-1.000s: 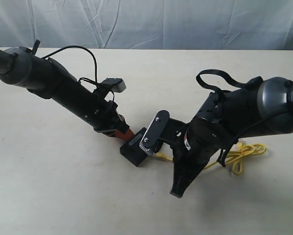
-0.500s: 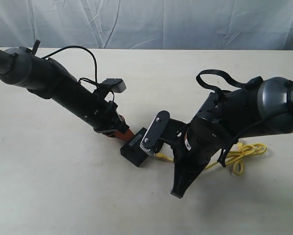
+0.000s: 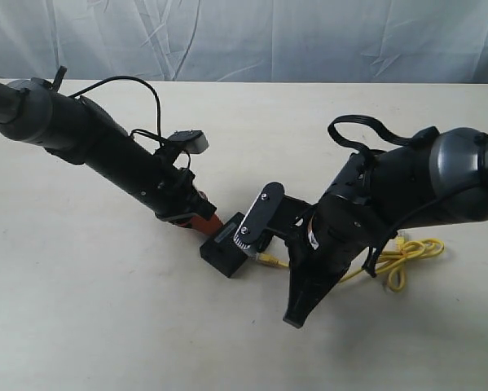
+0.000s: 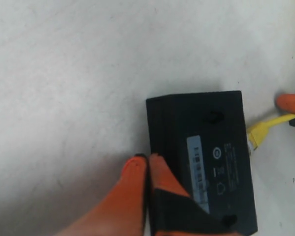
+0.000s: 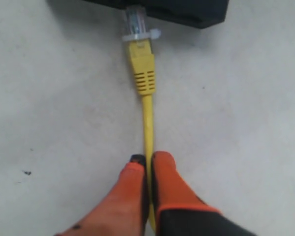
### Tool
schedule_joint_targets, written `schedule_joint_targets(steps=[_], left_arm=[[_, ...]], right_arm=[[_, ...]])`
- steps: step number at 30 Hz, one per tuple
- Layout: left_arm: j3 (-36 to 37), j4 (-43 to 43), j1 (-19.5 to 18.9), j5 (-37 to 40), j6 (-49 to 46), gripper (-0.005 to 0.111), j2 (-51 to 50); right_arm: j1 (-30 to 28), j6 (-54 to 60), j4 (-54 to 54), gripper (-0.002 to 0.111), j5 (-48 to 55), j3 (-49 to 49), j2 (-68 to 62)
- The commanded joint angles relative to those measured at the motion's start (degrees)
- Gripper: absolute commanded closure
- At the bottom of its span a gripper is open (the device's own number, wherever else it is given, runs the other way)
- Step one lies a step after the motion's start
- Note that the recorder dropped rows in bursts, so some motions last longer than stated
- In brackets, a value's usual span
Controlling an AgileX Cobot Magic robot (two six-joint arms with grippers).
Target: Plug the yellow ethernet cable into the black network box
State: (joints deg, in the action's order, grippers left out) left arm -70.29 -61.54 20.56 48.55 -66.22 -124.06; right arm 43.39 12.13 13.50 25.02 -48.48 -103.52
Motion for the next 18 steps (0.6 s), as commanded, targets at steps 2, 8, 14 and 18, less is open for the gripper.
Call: schedule_joint_targets(steps=[2,8,14,18], left_arm=[[-0.03,1.18,0.04,0.67,0.32,0.107,-0.46],[-0.03,1.18,0.04,0.67,0.32,0.107,-0.46],[-0.03,2.07,0.04,0.32,0.32,0.107,-0.46],[-0.03,2.20,0.04,0.33,0.32,0.107,-0.46]], right_arm=[[0.03,1.19,0.00,0.109,-0.36,0.12,-0.07],[0.03,5.08,0.13,0.109,-0.61,0.12,-0.07],[0.03,5.36,0.14,0.109,-1.66,0.12,0.43],[0.03,5.36,0.03,0.109,-0.88,0.12,2.06]])
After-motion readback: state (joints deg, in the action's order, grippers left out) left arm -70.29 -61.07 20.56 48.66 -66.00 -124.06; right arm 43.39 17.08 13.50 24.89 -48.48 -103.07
